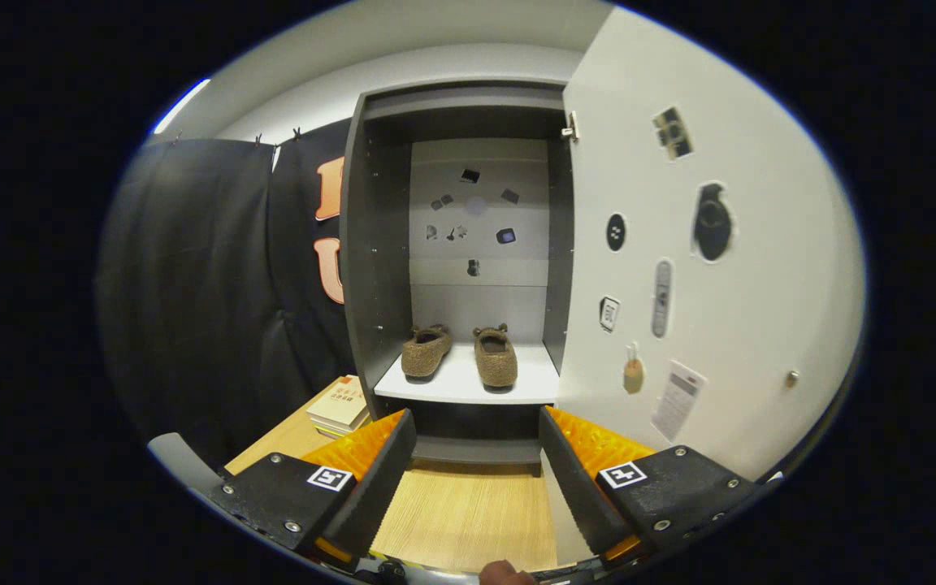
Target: Open the shoe cabinet door, grab the shoes and put them into the shoe cabinet, then close the shoe cabinet door.
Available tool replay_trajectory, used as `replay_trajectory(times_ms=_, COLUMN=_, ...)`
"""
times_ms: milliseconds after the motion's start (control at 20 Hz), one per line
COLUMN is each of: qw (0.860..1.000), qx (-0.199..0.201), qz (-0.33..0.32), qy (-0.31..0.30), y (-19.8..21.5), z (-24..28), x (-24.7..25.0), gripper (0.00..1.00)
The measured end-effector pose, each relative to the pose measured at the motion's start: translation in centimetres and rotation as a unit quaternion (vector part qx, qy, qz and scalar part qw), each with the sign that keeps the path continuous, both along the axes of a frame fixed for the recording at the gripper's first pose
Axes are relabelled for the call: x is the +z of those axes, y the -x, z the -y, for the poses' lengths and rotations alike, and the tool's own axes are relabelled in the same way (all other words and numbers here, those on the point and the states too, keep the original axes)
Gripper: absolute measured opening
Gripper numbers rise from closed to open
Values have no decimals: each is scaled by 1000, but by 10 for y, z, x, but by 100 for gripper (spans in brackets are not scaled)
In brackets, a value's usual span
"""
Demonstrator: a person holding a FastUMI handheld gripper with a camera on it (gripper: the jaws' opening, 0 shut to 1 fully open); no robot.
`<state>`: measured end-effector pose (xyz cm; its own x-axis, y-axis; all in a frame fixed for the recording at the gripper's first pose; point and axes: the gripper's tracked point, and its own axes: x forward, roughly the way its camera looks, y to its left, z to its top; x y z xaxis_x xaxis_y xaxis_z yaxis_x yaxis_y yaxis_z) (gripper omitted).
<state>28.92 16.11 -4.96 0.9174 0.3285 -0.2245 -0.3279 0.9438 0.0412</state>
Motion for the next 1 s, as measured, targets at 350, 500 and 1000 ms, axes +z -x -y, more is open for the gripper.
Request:
replay_trajectory(times_ms=350, qw=999, qx=34, qz=19, qy=-31, y=57, z=63, x=6, gripper=95)
replay_trajectory(times_ms=500, qw=998, qx=27, qz=32, qy=-50, y=70, z=88, x=12, gripper=95)
replay_trajectory(times_ms=1000, qw=995, qx=-33, qz=49, qy=-82, y=50, z=197, x=14, gripper=95)
